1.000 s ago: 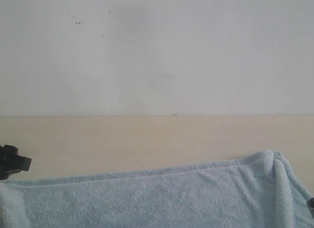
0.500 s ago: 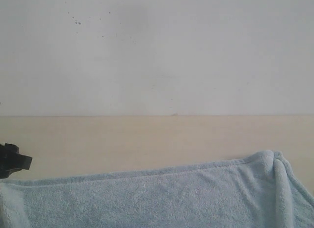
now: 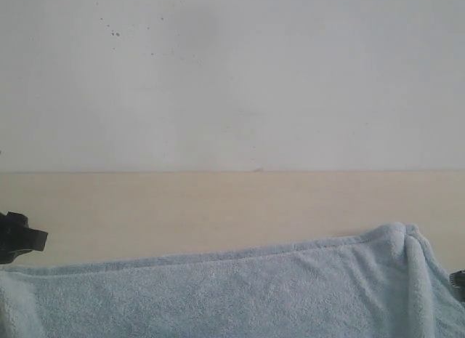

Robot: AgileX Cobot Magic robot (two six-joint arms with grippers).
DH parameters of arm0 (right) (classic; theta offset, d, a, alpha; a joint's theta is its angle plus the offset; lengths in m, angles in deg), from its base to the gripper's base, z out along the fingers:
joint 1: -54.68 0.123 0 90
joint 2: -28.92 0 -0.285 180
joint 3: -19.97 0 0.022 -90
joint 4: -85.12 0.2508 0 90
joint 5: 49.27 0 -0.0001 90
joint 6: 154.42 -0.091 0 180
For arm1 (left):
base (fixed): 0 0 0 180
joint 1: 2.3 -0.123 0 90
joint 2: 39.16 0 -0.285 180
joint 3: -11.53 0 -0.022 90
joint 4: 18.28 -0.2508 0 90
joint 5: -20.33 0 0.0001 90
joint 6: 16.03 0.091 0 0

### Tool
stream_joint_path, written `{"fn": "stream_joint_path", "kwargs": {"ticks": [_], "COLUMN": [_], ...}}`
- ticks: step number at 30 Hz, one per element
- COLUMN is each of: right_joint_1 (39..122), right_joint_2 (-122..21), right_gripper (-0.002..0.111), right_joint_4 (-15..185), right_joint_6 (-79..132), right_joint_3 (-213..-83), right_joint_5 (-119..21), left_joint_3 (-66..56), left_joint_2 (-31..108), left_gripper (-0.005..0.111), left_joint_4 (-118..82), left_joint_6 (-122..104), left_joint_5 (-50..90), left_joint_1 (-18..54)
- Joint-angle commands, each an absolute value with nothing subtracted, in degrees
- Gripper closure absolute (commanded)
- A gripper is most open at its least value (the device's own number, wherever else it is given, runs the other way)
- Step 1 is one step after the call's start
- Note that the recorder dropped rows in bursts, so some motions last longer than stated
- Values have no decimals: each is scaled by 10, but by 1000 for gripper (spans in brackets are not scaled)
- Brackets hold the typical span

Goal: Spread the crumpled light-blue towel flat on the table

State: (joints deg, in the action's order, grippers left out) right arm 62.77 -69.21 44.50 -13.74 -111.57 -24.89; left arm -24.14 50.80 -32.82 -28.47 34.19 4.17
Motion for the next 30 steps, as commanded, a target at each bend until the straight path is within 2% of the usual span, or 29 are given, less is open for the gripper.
{"fn": "stream_joint_path", "kwargs": {"ticks": [1, 16, 18, 23, 30], "right_joint_1": [627, 626, 626, 626, 626], "right_joint_2": [-688, -744, -747, -748, -734], "right_gripper": [108, 108, 108, 108, 108], "right_joint_4": [458, 473, 468, 379, 318], "right_joint_6": [-119, -115, -146, -376, -443], "right_joint_3": [-1115, -1115, -1115, -1096, -1096], "right_joint_5": [-254, -201, -179, -70, -90], "left_joint_3": [-246, -246, -246, -246, -246], "left_joint_2": [503, 503, 503, 503, 503], "left_gripper": [54, 54, 54, 54, 54], "left_joint_4": [-323, -323, -323, -323, -323], "left_joint_6": [-284, -284, -284, -289, -293], "left_joint_5": [332, 332, 330, 326, 321], "left_joint_1": [45, 45, 45, 45, 45]}}
